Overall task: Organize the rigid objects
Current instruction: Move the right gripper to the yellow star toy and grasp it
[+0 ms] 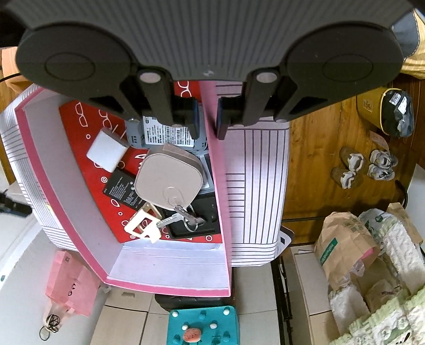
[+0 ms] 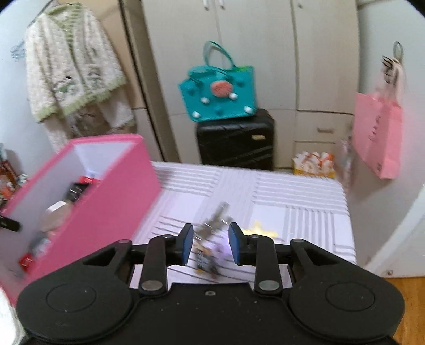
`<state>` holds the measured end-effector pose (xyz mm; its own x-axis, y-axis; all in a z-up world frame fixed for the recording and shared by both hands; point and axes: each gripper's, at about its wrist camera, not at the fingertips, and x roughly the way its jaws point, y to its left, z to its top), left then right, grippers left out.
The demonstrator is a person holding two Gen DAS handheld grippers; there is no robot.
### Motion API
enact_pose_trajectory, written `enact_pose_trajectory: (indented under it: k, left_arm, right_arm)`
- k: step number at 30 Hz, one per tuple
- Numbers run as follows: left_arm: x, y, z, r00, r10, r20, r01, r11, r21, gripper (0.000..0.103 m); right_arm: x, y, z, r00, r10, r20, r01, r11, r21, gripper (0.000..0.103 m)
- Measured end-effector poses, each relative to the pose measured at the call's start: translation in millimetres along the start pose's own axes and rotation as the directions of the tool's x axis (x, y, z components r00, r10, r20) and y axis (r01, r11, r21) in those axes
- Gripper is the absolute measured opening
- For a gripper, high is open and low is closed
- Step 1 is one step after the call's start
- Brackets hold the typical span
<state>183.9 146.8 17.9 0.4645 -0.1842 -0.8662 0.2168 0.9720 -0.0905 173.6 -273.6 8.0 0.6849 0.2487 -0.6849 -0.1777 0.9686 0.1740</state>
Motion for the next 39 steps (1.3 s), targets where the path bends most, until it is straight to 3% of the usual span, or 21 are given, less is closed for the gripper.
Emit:
enact_pose_trajectory:
  k: [9,18,26,39]
  left_arm:
    - [0,-1,0,1.000,0.009,-0.003,-0.009,1.000,-0.021,0.012]
    - [0,0,0,1.000,0.010,-0.004,-0.010,1.000,-0.023,0.012]
    - [0,-1,0,1.000,0.010,-0.002,-0.010,1.000,-0.023,0.012]
    - [0,-1,0,1.000,0.010,-0.001,-0.010,0.999,-0.032,0.012]
  right_arm:
    - [42,-37,-15,0.996,-0.090,-0.027,0.089,0.996,-0.008,0.038]
    - [70,-39,-19,0.995,-0.061,-0.077,0.059,0.998,-0.035,0.048]
    - [77,-37,-17,0.993,-0.104,-0.054,0.100,0.992,-0.082,0.069]
    - [89,-36,-18,0.994,-0.100,0.034,0.103,0.990,-0.092,0.075]
